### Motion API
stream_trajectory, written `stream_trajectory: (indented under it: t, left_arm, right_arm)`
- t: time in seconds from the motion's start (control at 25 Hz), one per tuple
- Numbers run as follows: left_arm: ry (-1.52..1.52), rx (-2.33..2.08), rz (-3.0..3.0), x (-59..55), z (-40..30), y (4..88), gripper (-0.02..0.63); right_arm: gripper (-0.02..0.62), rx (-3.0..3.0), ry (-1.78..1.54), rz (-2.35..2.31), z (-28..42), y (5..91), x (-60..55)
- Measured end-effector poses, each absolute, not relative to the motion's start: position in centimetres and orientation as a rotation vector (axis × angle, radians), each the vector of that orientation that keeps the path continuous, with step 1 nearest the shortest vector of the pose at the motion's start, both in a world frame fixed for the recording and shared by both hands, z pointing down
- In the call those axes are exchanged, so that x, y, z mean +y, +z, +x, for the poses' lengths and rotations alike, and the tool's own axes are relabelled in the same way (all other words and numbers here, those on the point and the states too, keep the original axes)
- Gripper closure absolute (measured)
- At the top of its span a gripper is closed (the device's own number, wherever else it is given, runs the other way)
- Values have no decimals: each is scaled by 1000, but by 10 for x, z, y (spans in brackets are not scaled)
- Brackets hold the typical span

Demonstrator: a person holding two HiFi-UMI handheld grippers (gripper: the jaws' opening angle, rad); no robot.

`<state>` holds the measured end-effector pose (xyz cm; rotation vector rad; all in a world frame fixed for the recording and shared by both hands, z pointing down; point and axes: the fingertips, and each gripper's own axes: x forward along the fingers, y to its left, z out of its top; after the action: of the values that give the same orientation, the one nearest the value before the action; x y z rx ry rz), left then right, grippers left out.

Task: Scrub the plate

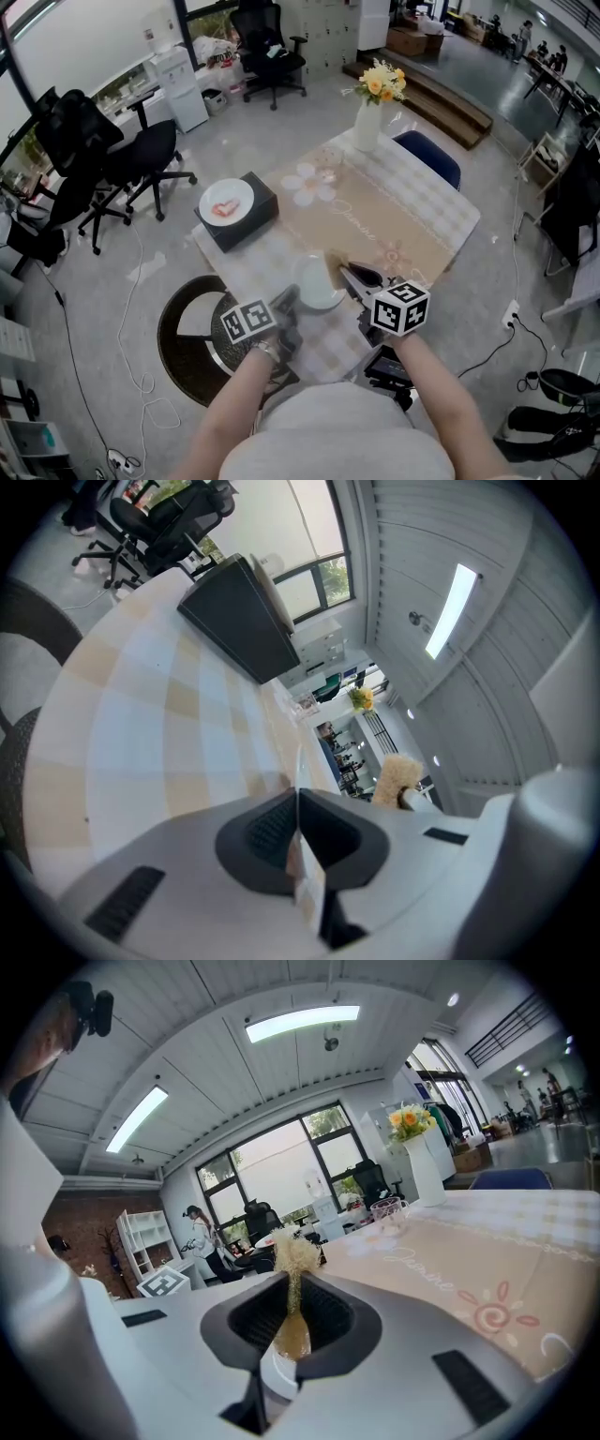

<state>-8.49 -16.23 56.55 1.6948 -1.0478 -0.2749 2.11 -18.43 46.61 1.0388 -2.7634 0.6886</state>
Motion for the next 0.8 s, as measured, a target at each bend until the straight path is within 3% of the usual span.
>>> stream_trajectory:
  t: [0.8]
  left_arm:
    - [-229,-1062,1852,-156,-75,554,589]
  right_arm:
    - [554,-2684,550,845,-38,489,-201]
